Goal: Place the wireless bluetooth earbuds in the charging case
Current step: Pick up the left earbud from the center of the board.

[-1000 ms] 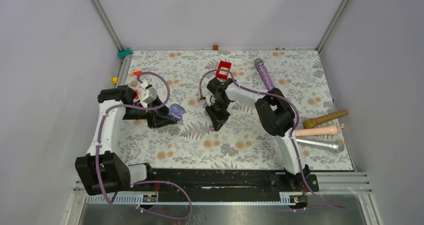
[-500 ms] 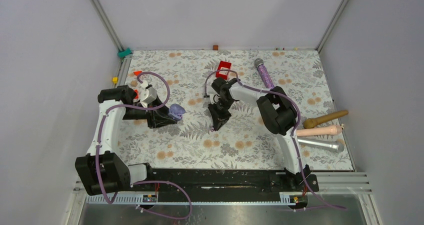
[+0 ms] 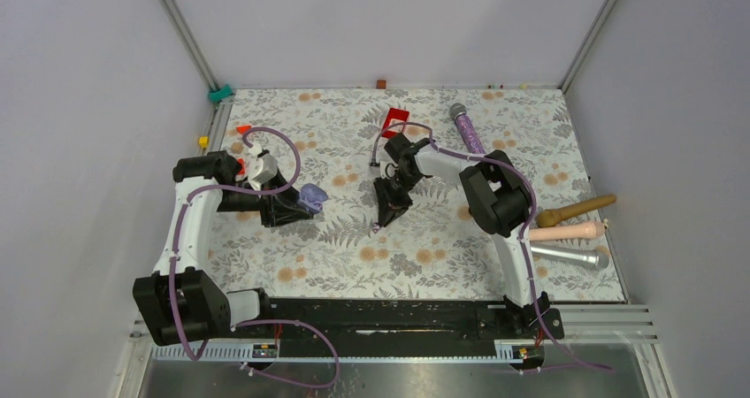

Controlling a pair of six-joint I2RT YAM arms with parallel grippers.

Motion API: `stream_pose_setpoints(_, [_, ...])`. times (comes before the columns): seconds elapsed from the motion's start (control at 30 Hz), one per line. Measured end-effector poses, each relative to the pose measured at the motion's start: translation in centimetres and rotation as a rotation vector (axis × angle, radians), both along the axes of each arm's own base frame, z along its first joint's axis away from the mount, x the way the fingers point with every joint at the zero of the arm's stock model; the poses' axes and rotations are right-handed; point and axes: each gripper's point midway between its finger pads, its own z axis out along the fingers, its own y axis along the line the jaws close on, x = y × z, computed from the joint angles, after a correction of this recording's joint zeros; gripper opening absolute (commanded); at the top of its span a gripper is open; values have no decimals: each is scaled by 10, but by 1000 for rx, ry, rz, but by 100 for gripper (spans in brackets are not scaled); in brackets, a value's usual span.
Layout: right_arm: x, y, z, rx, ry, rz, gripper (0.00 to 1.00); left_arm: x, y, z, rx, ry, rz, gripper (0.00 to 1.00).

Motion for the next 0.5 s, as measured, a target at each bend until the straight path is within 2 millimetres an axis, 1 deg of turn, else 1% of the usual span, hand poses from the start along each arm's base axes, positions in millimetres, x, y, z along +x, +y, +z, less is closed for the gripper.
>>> stream_pose_setpoints(0.23, [5, 5, 1, 15, -12, -22, 29, 0, 0, 0, 0, -1, 1, 0])
stream_pose_setpoints(0.37, [6, 7, 1, 20, -9, -28, 32, 0, 0, 0, 0, -1, 1, 0])
stream_pose_setpoints(0.5, [6, 8, 2, 29, -5, -30, 33, 0, 0, 0, 0, -1, 1, 0])
